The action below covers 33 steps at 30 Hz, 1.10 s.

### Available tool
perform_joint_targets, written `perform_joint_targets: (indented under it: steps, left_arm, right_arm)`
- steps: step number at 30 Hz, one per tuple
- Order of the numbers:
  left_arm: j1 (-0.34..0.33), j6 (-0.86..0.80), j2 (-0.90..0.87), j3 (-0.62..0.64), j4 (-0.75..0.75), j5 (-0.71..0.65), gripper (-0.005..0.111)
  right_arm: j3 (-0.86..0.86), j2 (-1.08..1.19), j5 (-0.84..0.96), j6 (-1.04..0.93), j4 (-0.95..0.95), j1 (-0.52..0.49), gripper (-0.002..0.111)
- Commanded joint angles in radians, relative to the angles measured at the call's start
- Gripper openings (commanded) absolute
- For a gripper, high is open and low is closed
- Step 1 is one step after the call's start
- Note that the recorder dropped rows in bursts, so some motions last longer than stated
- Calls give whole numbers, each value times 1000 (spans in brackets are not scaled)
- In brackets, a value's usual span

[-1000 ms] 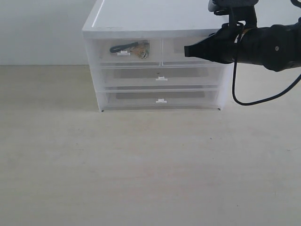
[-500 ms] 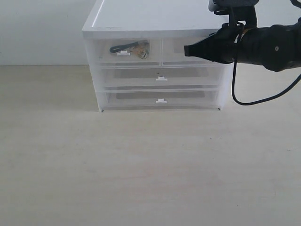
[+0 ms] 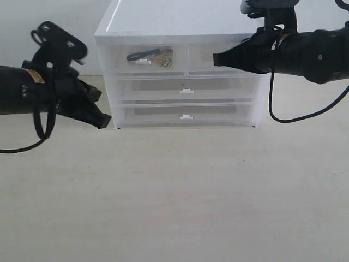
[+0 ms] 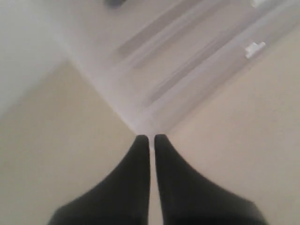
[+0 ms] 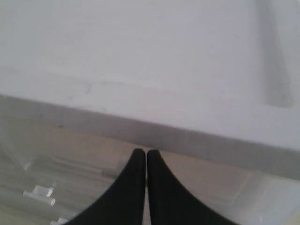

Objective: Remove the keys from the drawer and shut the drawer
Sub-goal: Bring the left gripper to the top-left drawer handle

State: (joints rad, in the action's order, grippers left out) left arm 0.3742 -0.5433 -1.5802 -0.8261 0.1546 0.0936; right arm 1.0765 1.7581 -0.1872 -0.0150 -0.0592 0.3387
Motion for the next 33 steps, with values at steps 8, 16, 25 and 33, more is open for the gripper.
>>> perform_joint_targets:
  steps: [8, 16, 25, 33]
  left_arm:
    - [54, -394, -96, 74, -137, 636, 4]
    - [58, -749, -273, 33, -67, 647, 7]
    - [117, -883, -282, -21, 112, 646, 37]
    - [216, -1188, -289, -88, 423, 632, 37]
  right_arm:
    - [32, 21, -171, -21, -9, -9, 0]
    - [32, 21, -183, -26, -9, -9, 0]
    - [32, 21, -186, -47, -9, -9, 0]
    - [32, 21, -204, -49, -9, -9, 0]
